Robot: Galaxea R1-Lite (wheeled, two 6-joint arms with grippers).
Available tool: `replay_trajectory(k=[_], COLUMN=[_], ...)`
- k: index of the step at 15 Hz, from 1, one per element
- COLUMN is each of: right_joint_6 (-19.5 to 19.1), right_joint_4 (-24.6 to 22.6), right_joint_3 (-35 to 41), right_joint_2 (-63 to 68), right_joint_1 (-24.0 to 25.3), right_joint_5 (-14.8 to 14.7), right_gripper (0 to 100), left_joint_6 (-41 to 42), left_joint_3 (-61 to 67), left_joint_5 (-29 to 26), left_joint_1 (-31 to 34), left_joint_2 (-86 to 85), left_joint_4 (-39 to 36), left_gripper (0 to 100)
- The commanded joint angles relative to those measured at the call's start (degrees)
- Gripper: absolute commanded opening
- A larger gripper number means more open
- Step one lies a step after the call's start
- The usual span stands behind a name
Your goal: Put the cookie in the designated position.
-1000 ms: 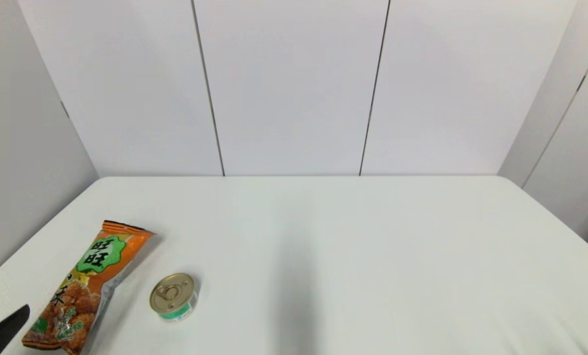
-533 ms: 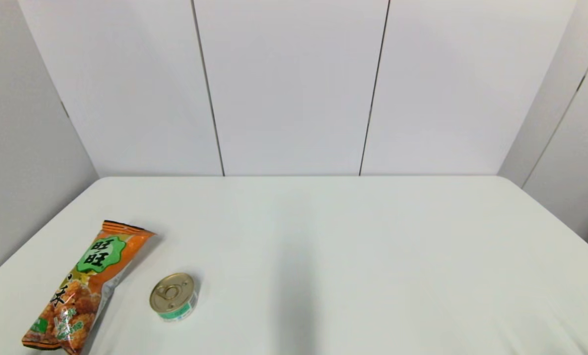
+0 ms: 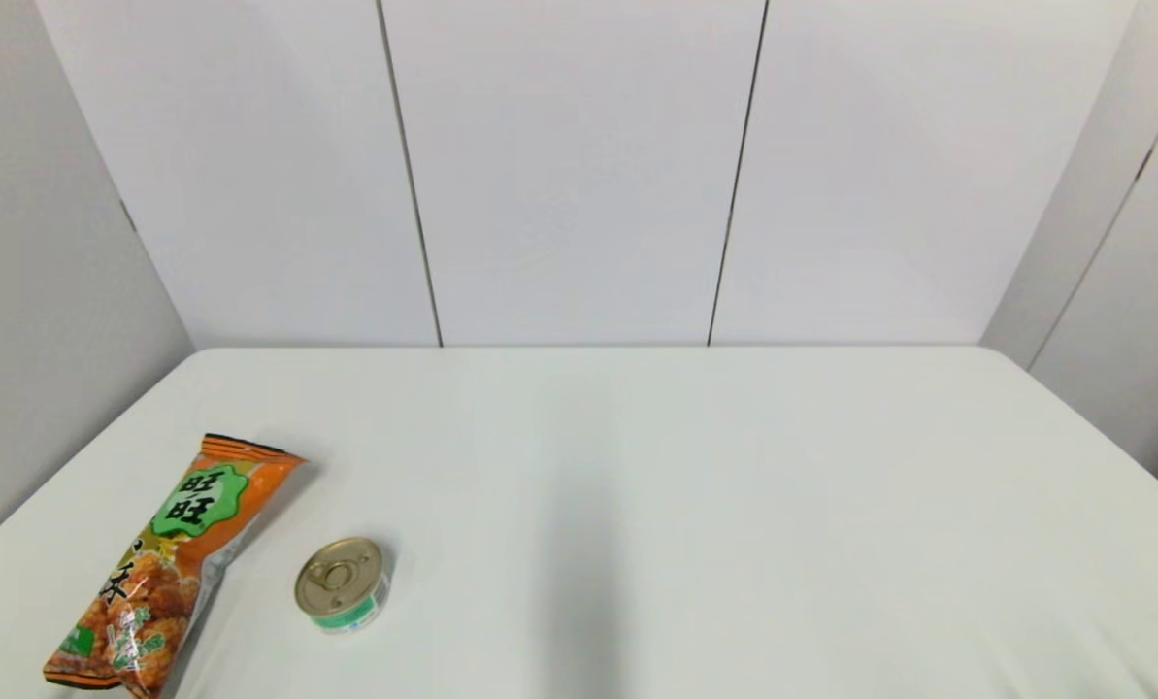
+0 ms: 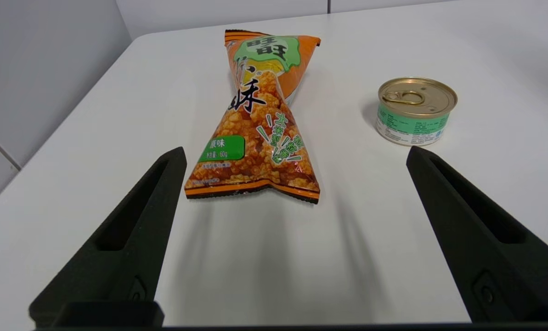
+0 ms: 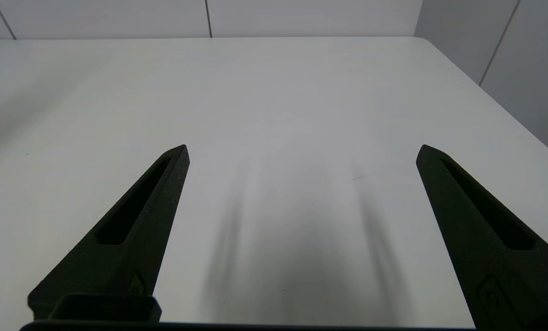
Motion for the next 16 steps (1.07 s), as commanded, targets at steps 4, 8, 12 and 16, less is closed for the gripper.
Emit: replay_trajectory(k=[4, 8, 12, 16], right_joint_6=[0.0, 0.0, 0.0, -0.2], right_joint_4=[0.0, 0.0, 0.0, 0.0], right_joint_3=[0.4, 0.4, 0.5, 0.5], right_joint_2=[0.0, 0.0, 0.0, 0.0], right_joint_1=[0.0, -0.1, -0.1, -0.1], right_joint_5=[0.0, 0.0, 0.0, 0.0], right_gripper=[100, 100, 100, 100], left_joint_6=[-0.1, -0.1, -0.1, -0.1], left_joint_3=[0.2, 0.2, 0.2, 0.2], left_joint_5=[0.1, 0.1, 0.1, 0.1], left_joint_1=[0.0, 0.0, 0.0, 0.0], left_joint_2=[-0.4, -0.4, -0.4, -0.4], left_joint_4=[0.0, 0.0, 0.0, 0.0], left_gripper=[100, 100, 100, 100])
